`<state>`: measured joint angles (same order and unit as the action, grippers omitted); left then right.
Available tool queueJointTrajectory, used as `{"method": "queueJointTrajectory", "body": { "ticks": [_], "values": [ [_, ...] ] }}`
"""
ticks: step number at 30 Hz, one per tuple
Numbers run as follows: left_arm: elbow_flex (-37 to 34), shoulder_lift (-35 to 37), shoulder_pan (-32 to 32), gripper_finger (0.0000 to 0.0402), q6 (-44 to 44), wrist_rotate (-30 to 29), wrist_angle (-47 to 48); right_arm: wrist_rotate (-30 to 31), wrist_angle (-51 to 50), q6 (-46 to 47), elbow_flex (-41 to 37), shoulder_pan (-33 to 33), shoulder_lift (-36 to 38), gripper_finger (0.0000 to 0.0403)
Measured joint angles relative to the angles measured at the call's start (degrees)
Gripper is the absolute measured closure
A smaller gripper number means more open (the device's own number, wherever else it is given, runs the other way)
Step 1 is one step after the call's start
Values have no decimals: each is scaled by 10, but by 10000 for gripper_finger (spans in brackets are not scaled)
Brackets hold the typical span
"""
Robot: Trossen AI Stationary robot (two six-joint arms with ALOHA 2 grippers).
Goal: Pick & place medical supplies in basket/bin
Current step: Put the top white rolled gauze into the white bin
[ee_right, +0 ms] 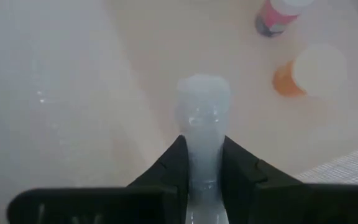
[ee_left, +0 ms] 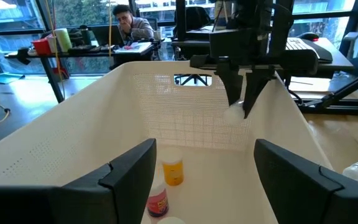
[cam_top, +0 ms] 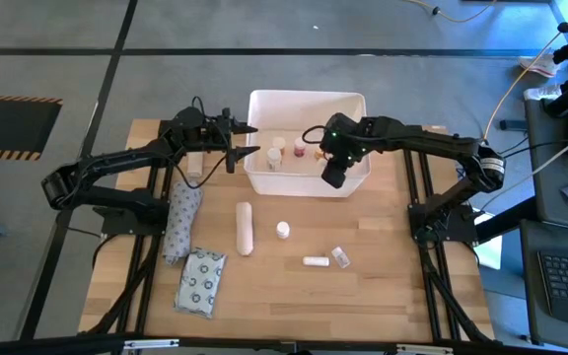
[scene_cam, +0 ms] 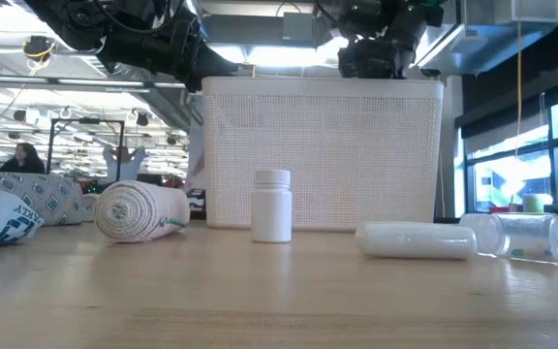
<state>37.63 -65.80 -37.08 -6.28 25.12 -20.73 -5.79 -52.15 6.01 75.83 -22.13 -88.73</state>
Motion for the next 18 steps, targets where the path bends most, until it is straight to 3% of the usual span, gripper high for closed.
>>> {"method": "queueJointTrajectory", "body": {
  "ticks": [5, 14, 18],
  "values": [
    [0, 0, 0, 139, 0, 0, 0, 1, 4, 45, -16, -9, 0, 337],
    [0, 0, 0, 139, 0, 0, 0, 2, 18, 243, -20, -29, 0, 337],
    [0, 0, 0, 139, 0, 0, 0, 6, 18, 255, -20, -31, 0, 337]
  ]
}}
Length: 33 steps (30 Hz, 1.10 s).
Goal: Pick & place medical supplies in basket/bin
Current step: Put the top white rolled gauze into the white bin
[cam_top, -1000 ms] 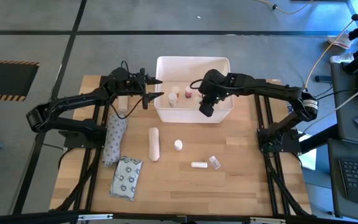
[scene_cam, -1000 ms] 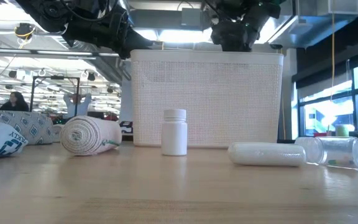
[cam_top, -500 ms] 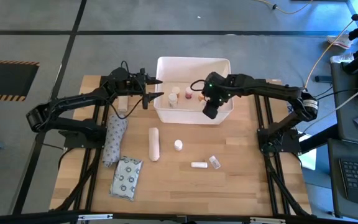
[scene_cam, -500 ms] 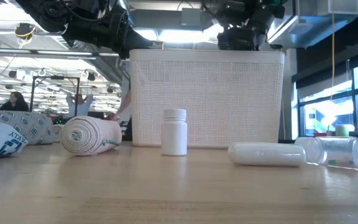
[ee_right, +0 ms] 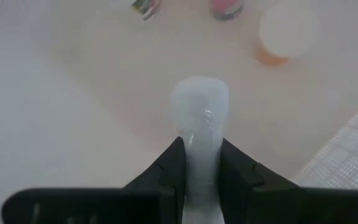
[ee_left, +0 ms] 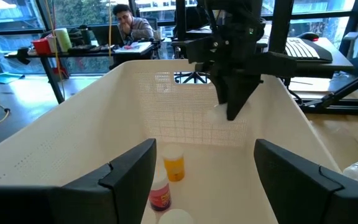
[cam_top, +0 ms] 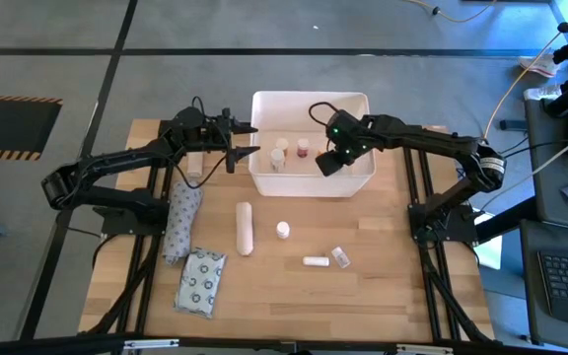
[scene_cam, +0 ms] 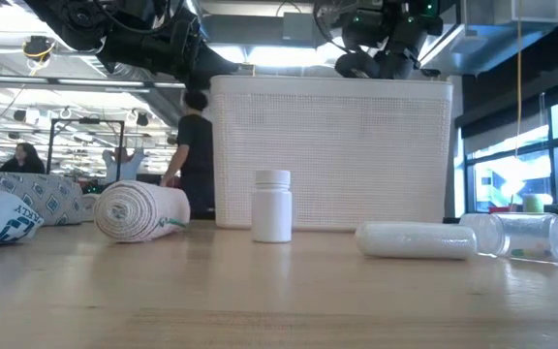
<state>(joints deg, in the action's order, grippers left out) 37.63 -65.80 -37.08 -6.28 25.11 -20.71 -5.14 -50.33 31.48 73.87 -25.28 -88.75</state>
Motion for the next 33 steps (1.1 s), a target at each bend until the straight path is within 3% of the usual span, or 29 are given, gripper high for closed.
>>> {"method": "queueJointTrajectory", "body": {
  "ticks": [5, 14, 23, 33],
  "values": [
    [0, 0, 0, 139, 0, 0, 0, 51, -1, 3, 0, 0, -3, 337],
    [0, 0, 0, 139, 0, 0, 1, 50, -2, 8, 0, 0, -73, 337],
    [0, 0, 0, 139, 0, 0, 4, -10, -2, -37, 0, 0, -141, 337],
    [0, 0, 0, 139, 0, 0, 4, -37, -1, -112, 0, 0, -148, 329]
  ]
}}
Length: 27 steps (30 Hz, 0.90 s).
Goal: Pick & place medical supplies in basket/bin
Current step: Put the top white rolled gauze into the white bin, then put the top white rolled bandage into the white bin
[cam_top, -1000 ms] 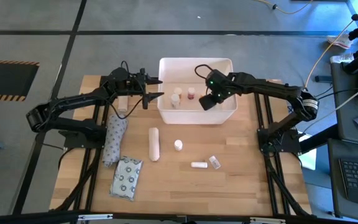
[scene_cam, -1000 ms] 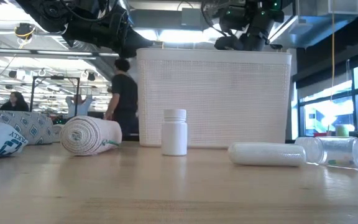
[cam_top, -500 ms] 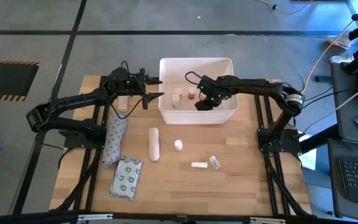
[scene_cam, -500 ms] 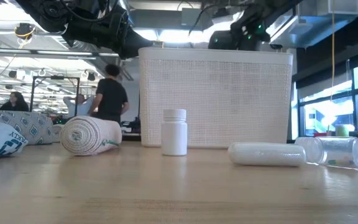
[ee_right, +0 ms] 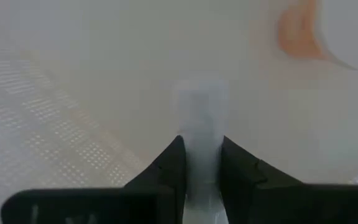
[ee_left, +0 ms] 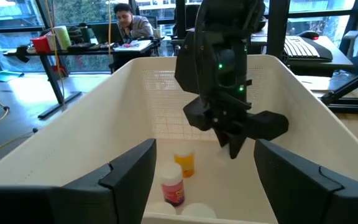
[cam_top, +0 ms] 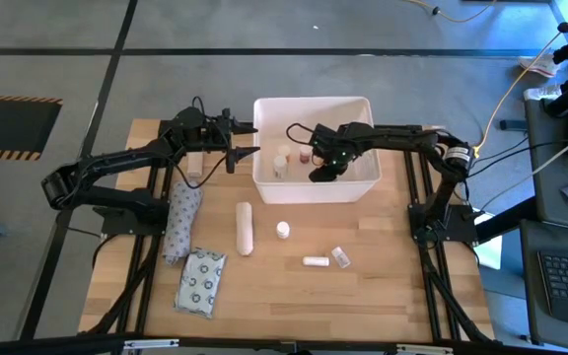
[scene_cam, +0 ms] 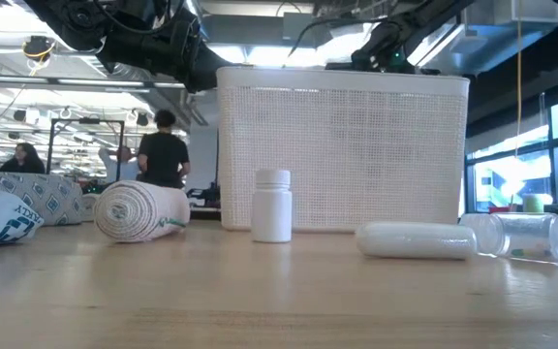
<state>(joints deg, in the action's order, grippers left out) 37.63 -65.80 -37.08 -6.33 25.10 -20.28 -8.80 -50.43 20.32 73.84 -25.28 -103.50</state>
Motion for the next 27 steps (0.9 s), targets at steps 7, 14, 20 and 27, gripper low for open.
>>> {"method": "queueJointTrajectory", "body": {
  "ticks": [7, 14, 20, 27],
  "values": [
    [0, 0, 0, 139, 0, 0, 0, -15, 0, -15, 0, 0, 0, 267],
    [0, 0, 0, 139, 0, 0, 0, -18, -8, -143, 11, 0, 0, 228],
    [0, 0, 0, 139, -5, -1, 0, -25, -11, -205, 50, 0, 0, 227],
    [0, 0, 0, 139, -5, -2, 0, -25, -87, -206, 159, 0, 0, 226]
  ]
}}
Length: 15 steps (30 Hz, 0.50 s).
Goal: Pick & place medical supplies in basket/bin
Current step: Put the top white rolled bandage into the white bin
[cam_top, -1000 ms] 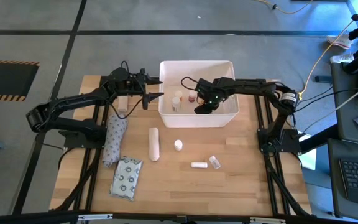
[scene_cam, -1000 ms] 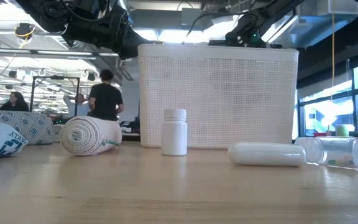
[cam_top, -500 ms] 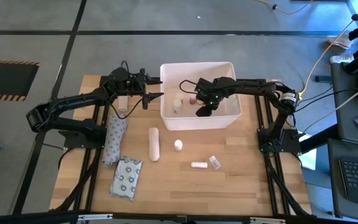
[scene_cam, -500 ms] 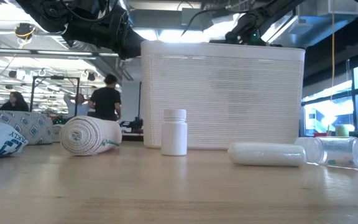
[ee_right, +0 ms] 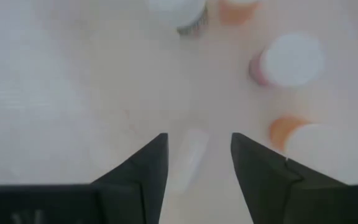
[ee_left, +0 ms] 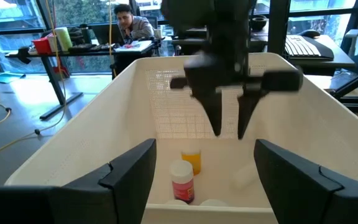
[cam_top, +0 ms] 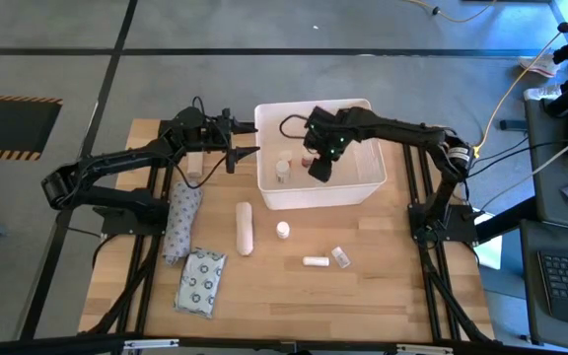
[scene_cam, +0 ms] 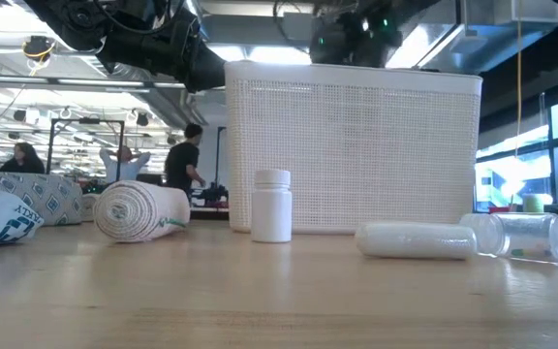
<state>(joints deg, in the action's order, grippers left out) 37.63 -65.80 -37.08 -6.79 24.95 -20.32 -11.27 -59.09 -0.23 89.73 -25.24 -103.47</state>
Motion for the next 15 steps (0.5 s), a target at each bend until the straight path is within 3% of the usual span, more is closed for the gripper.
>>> {"method": "queueJointTrajectory", "body": {
  "ticks": [5, 10, 15],
  "values": [
    [0, 0, 0, 139, 0, 0, 0, 1, -69, 14, 92, 19, 10, 226],
    [0, 0, 0, 139, 0, 0, -1, 9, -73, 37, 101, 70, 68, 226],
    [0, 0, 0, 139, 0, 1, -5, 107, -76, 95, 71, 158, 152, 226]
  ]
}}
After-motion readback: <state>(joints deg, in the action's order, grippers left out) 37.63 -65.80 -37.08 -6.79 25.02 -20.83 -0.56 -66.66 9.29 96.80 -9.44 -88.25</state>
